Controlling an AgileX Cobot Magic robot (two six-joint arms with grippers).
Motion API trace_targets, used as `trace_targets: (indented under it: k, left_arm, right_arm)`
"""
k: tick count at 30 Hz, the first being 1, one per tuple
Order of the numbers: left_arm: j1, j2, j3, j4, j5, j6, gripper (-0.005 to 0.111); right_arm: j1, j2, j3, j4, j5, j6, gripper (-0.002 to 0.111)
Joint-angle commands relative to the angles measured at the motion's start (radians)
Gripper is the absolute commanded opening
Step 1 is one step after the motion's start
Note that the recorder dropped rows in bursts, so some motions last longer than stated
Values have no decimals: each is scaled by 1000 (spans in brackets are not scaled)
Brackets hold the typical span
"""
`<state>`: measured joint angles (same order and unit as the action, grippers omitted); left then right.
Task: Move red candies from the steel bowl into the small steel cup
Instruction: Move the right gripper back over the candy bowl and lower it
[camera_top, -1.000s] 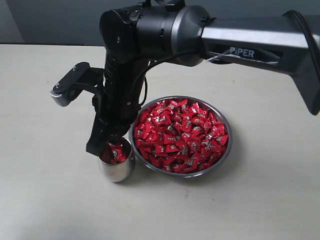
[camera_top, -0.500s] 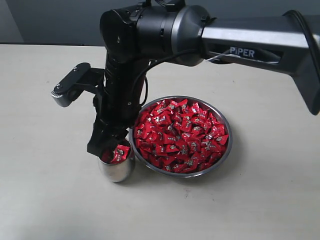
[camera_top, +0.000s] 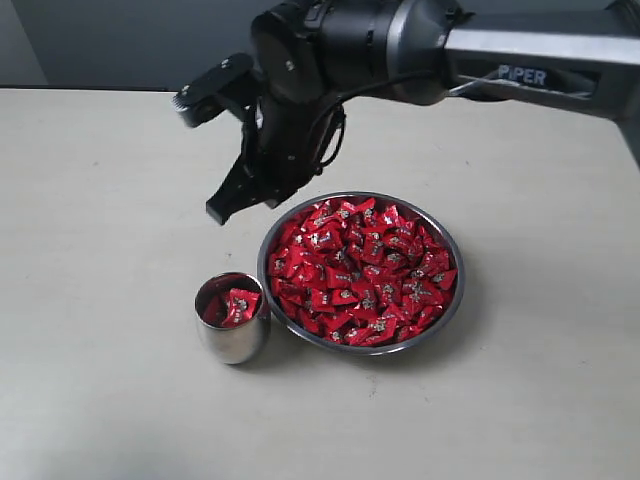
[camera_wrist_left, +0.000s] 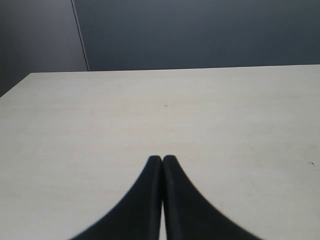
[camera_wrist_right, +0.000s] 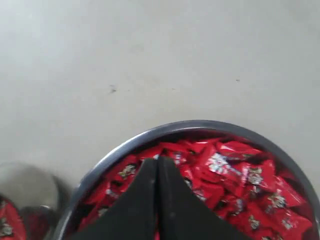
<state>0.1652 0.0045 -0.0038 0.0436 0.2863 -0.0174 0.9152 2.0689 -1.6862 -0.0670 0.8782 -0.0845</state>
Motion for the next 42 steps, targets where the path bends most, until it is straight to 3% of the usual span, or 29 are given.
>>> trace_targets:
  k: [1,5,13,27,32,36,42]
  left_arm:
    - [2,-4,4,1,-2,-3,0]
    - [2,-4,4,1,-2,-3,0]
    - [2,-4,4,1,-2,-3,0]
    - [2,-4,4,1,-2,-3,0]
    - [2,-4,4,1,-2,-3,0]
    - [2,-4,4,1,-2,-3,0]
    - [2,-4,4,1,-2,-3,0]
  right_arm:
    - [-111,-77,96,55,-75,13,0]
    - [-166,-134,231,79,-157,9,0]
    - [-170,-146,375,79,-192,-15,0]
    - [-170,-148,392,-53,-155,66,0]
    - [-170,-116,323,-90,-73,103,5]
    - [-170,-44,182,-82,46,257,26]
    - [-170,52,85,-82,174,454,27]
